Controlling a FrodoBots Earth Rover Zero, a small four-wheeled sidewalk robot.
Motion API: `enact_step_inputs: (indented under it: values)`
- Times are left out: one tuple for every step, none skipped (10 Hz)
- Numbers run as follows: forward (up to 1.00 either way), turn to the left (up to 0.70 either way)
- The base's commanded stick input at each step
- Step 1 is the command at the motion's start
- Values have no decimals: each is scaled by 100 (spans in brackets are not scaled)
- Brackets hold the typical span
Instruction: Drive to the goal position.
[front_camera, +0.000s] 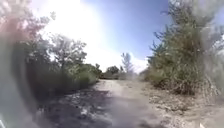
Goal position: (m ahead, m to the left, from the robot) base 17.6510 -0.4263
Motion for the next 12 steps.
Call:
enact_step_inputs:
  values:
    - [70, 0]
    - [70, 0]
    - [70, 0]
    - [70, 0]
    - [70, 0]
    - [70, 0]
    - [70, 0]
    - [70, 0]
    - [70, 0]
    - [70, 0]
    - [70, 0]
    - [70, 0]
